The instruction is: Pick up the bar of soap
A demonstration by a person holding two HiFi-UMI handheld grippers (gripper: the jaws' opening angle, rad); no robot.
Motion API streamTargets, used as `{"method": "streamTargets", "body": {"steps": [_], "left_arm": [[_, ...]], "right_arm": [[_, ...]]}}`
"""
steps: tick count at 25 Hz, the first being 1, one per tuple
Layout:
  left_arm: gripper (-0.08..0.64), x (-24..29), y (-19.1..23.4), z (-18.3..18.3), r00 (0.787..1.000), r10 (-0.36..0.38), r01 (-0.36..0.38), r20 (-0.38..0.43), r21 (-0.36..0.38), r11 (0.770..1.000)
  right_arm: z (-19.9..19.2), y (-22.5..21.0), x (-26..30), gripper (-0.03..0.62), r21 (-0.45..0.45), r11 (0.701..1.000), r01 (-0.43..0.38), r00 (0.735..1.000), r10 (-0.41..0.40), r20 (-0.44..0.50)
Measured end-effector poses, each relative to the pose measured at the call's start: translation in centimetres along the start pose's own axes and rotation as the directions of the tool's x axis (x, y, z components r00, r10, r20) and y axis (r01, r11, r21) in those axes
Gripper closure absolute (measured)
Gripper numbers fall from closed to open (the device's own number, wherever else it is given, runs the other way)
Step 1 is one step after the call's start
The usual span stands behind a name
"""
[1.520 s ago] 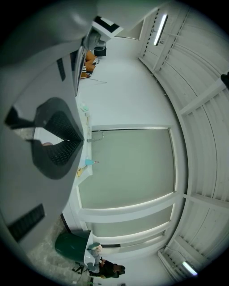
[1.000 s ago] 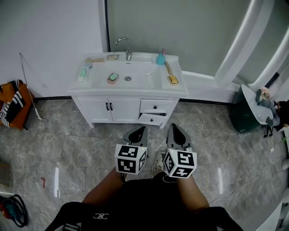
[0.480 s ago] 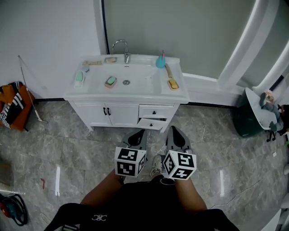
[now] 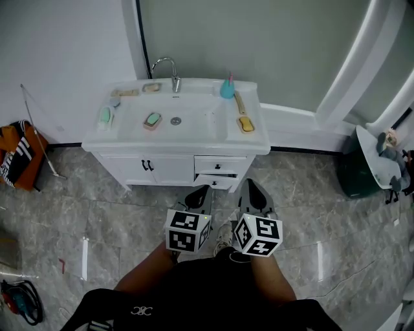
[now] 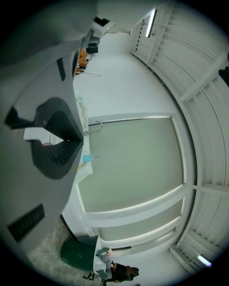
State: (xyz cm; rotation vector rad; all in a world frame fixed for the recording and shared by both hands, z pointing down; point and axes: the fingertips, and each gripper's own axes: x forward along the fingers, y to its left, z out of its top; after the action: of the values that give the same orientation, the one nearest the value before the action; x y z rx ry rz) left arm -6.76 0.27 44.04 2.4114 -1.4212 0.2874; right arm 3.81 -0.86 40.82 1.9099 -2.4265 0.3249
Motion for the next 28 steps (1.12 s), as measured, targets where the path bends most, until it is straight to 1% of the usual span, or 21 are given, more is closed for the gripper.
{"method": "streamTargets", "body": {"steps": [5, 14, 20, 24, 28], "left_arm": [[0.552, 4.0, -0.6, 1.3, 1.0, -0.018, 0.019, -0.018, 0.019, 1.0], [0.552, 10.8, -1.7, 2.6, 0.997, -0.037, 0.039, -0.061, 0.035, 0.999], [0.552, 14.8, -2.5, 3.8, 0.996, -0.028, 0.031, -0.079, 0.037, 0.999], [0.552, 17.2, -2.8, 5.1, 0.997, -0.013, 0.016, -0.078, 0.041, 0.999], [0.552, 19.7, -2.9, 6.4, 0.997, 0.007, -0.005, -0.07, 0.035, 0.999]], "right_arm": [[0.6, -2.9, 2.6, 0.586, -0.029, 0.999, 0.028, 1.0, -0.028, 0.001], [1.0, -8.1, 6.8, 0.585, 0.002, 0.999, 0.045, 0.999, -0.045, -0.024], [1.5, -11.2, 9.7, 0.586, 0.01, 1.0, 0.028, 0.998, -0.028, -0.051], [2.0, -13.1, 11.6, 0.586, 0.008, 1.0, 0.012, 0.998, -0.011, -0.069], [2.3, -15.1, 13.6, 0.586, 0.024, 1.0, -0.009, 0.995, 0.011, -0.098]]}}
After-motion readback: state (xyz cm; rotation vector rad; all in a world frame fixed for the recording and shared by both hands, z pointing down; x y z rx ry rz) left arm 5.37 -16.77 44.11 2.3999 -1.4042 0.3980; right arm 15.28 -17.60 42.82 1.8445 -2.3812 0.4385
